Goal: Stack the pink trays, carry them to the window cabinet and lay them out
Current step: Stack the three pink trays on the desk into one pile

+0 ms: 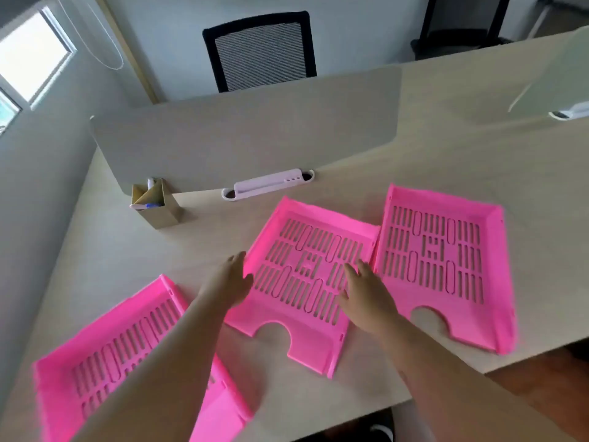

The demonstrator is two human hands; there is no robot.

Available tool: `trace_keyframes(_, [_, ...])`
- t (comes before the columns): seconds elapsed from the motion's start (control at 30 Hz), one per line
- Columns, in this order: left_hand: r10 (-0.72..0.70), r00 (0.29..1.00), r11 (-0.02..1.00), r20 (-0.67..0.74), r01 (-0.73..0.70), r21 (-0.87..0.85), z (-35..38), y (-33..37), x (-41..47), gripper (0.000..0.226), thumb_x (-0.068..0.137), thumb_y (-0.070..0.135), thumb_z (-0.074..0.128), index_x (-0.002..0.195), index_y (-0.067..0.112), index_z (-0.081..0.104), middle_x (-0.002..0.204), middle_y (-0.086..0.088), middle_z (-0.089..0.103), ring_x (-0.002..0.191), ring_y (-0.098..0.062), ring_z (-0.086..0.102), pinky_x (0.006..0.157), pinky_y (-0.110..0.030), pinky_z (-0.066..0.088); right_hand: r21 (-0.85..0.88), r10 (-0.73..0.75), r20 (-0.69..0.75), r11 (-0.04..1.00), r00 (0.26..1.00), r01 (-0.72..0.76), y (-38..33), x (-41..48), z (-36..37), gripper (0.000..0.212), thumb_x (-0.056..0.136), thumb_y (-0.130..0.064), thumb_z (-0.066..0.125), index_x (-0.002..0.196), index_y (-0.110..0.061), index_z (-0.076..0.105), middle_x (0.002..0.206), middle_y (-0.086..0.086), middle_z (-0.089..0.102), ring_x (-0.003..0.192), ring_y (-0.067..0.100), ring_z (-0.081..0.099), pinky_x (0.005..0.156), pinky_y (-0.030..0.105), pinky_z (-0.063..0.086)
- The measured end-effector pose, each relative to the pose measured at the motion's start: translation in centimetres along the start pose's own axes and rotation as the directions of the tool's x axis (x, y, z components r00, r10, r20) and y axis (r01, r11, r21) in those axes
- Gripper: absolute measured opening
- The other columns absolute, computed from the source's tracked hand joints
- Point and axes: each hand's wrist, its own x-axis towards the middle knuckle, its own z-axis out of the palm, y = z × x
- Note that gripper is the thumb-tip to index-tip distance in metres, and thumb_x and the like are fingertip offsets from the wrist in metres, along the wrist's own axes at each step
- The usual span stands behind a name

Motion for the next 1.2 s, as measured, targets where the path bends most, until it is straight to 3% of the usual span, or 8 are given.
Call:
trace_keyframes(0.1, [-0.094, 0.996, 0.996, -0.004, 0.094, 0.007, 0.9, -1.2, -0.4, 0.057, 0.098, 0.012, 0.045, 0.153, 0.015, 0.029, 0.142, -0.017, 0.053, 0.121, -0.034, 0.059, 0.096, -0.046, 0.049, 0.045, 0.029, 0.013, 0.999, 0.999, -0.030, -0.2, -1.6, 1.9, 0.069, 0.095, -0.016, 0.051, 0.153, -0.007, 0.014, 0.160, 0.023, 0.002, 0.148, 0.036, 0.003, 0.119, 0.038, 0.021])
trace_keyframes(0.27, [-0.176, 0.981, 0.983, -0.076, 0.172, -0.060, 1.8, -2.9, -2.2, 0.043, 0.096, 0.009, 0.042, 0.136, 0.015, 0.055, 0.115, -0.019, 0.070, 0.089, -0.032, 0.071, 0.077, -0.042, 0.060, 0.107, -0.040, 0.002, 0.994, 0.999, 0.039, 0.4, -0.9, 3.3, 0.080, 0.095, 0.000, 0.046, 0.151, -0.008, -0.011, 0.150, 0.008, -0.030, 0.144, 0.026, -0.017, 0.114, 0.021, 0.021])
trace_keyframes(0.37, [-0.211, 0.974, 0.974, -0.078, 0.203, -0.099, 2.6, -2.7, -3.7, 0.039, 0.093, 0.008, 0.044, 0.130, 0.010, 0.059, 0.110, -0.020, 0.072, 0.085, -0.032, 0.071, 0.071, -0.037, 0.058, 0.098, -0.065, -0.030, 0.993, 0.997, 0.068, 0.6, 0.4, 3.6, 0.077, 0.095, 0.009, 0.039, 0.143, -0.007, -0.019, 0.150, 0.010, -0.028, 0.139, 0.021, -0.021, 0.113, 0.028, -0.001])
trace_keyframes(0.7, [-0.349, 0.923, 0.917, -0.162, 0.300, -0.263, 5.6, -0.7, -6.3, 0.020, 0.095, 0.013, 0.042, 0.101, 0.008, 0.060, 0.091, -0.013, 0.072, 0.068, -0.027, 0.066, 0.056, -0.034, 0.057, 0.026, -0.112, -0.103, 0.993, 0.988, 0.115, 1.3, 6.0, 3.3, 0.070, 0.091, 0.020, 0.027, 0.151, 0.000, -0.003, 0.156, 0.011, -0.018, 0.148, 0.028, -0.009, 0.108, 0.031, -0.013])
trace_keyframes(0.83, [-0.377, 0.907, 0.899, -0.185, 0.311, -0.307, 6.6, -0.3, -6.4, 0.019, 0.097, 0.013, 0.042, 0.102, 0.005, 0.059, 0.085, -0.013, 0.070, 0.064, -0.026, 0.066, 0.054, -0.036, 0.059, -0.001, -0.161, -0.137, 0.987, 0.977, 0.162, 1.9, 7.1, 3.4, 0.070, 0.091, 0.019, 0.028, 0.151, -0.002, -0.002, 0.149, 0.005, -0.022, 0.145, 0.022, -0.015, 0.113, 0.029, -0.009])
trace_keyframes(0.93, [-0.400, 0.898, 0.886, -0.183, 0.327, -0.328, 6.5, 0.3, -6.6, 0.023, 0.097, 0.014, 0.044, 0.112, 0.006, 0.060, 0.092, -0.009, 0.070, 0.071, -0.024, 0.067, 0.059, -0.036, 0.060, 0.053, -0.185, -0.072, 0.981, 0.980, 0.189, 2.2, 7.6, 3.0, 0.069, 0.094, 0.010, 0.034, 0.151, -0.005, -0.003, 0.155, 0.007, -0.019, 0.143, 0.019, -0.017, 0.121, 0.034, 0.004])
trace_keyframes(1.03, [-0.403, 0.861, 0.908, -0.310, 0.332, -0.257, 5.7, 1.8, -6.5, 0.041, 0.093, 0.022, 0.051, 0.132, 0.009, 0.053, 0.120, -0.012, 0.065, 0.104, -0.029, 0.060, 0.085, -0.043, 0.054, 0.161, -0.183, -0.038, 0.969, 0.982, 0.187, 2.6, 7.2, 1.4, 0.068, 0.099, -0.012, 0.042, 0.153, -0.006, 0.001, 0.161, 0.006, -0.008, 0.147, 0.017, -0.009, 0.117, 0.029, -0.003])
trace_keyframes(1.2, [-0.122, 0.910, 0.984, -0.397, 0.058, -0.169, 4.7, 8.8, -3.1, 0.045, 0.091, 0.025, 0.058, 0.131, 0.005, 0.053, 0.128, -0.012, 0.062, 0.117, -0.030, 0.054, 0.098, -0.045, 0.048, 0.093, -0.187, -0.182, 0.974, 0.965, 0.206, 7.0, 6.6, -2.8, 0.064, 0.096, -0.019, 0.050, 0.152, -0.005, 0.022, 0.160, 0.008, 0.017, 0.148, 0.019, 0.013, 0.118, 0.032, 0.012])
